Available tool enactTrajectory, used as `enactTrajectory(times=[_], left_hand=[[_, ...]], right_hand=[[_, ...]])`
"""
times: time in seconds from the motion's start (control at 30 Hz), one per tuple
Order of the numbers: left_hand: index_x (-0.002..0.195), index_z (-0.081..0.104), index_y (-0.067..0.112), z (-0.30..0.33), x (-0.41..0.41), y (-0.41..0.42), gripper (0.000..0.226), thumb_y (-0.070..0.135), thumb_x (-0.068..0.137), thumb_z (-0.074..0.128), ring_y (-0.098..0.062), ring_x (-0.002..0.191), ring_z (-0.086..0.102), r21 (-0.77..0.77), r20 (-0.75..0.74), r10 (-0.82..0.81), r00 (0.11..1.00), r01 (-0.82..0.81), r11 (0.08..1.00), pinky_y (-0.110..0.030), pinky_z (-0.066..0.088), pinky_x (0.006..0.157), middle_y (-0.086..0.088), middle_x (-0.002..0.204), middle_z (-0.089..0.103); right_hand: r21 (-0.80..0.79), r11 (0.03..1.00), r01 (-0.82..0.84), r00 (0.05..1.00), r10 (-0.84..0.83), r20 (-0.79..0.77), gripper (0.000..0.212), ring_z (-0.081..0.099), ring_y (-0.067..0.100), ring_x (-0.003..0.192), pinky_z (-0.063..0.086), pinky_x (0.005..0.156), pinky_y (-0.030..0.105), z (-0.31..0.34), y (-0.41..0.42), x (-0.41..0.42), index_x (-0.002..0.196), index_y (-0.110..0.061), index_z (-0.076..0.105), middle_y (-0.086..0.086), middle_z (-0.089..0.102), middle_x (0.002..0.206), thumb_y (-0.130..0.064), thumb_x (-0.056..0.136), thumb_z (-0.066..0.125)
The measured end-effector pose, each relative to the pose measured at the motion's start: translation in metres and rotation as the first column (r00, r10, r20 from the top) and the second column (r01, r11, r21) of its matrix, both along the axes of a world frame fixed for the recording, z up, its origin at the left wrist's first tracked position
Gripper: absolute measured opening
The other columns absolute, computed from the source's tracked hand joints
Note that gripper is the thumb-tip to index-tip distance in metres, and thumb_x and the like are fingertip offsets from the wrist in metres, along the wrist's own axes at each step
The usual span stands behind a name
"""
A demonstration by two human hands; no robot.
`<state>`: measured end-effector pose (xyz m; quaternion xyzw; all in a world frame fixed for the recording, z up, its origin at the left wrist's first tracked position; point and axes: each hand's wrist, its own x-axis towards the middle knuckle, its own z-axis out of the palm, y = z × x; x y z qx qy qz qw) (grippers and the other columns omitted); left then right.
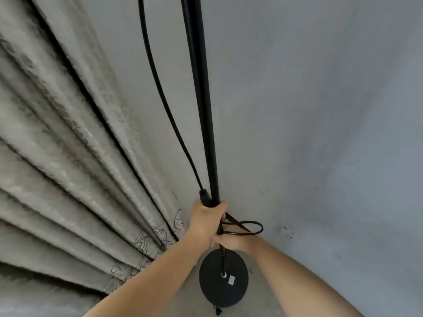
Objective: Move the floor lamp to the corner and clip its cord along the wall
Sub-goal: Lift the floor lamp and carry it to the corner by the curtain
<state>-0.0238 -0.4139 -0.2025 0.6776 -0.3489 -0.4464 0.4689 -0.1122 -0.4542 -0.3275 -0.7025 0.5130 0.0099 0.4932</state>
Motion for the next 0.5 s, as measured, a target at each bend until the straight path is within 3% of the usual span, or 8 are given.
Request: enactTrajectory(times=[0.17, 0.33, 0.5], left_hand=[[0.054, 0.054, 0.011, -0.084, 0.016, -0.041, 0.023, 0.006, 0.075, 0.06, 0.001, 0.039, 0.05, -0.075, 0.006, -0.004, 1.0, 0.005, 0.997, -0.012, 0.045, 0.044, 0.001, 0.049, 0.052], [0.057, 0.05, 0.011, -0.15, 0.025, -0.075, 0.021, 0.005, 0.076, 0.058, -0.012, 0.057, 0.051, -0.182, -0.01, -0.068, 0.998, 0.065, 0.981, -0.026, 0.043, 0.063, -0.002, 0.055, 0.05], [0.056, 0.05, 0.01, -0.192, 0.022, -0.104, 0.019, 0.006, 0.073, 0.056, -0.009, 0.051, 0.049, -0.326, 0.004, -0.11, 0.994, 0.105, 0.94, -0.019, 0.046, 0.059, 0.0, 0.05, 0.048]], right_hand=[[-0.054, 0.999, 0.012, 0.998, -0.008, 0.067, 0.026, 0.066, 0.005, 0.075, 0.054, 0.074, 0.031, -0.077, -0.047, 0.019, 0.06, -0.037, 0.067, -0.015, 0.069, 0.07, -0.043, 0.076, 0.047], [-0.148, 0.988, -0.038, 0.998, 0.046, 0.051, 0.035, 0.06, 0.007, 0.077, 0.044, 0.067, 0.025, -0.134, -0.083, 0.026, 0.06, -0.032, 0.069, -0.016, 0.066, 0.077, -0.033, 0.085, 0.044], [-0.233, 0.973, -0.005, 0.997, 0.023, 0.073, 0.034, 0.061, 0.012, 0.08, 0.046, 0.074, 0.03, -0.173, -0.117, 0.022, 0.065, -0.025, 0.07, -0.009, 0.069, 0.079, -0.034, 0.086, 0.046]])
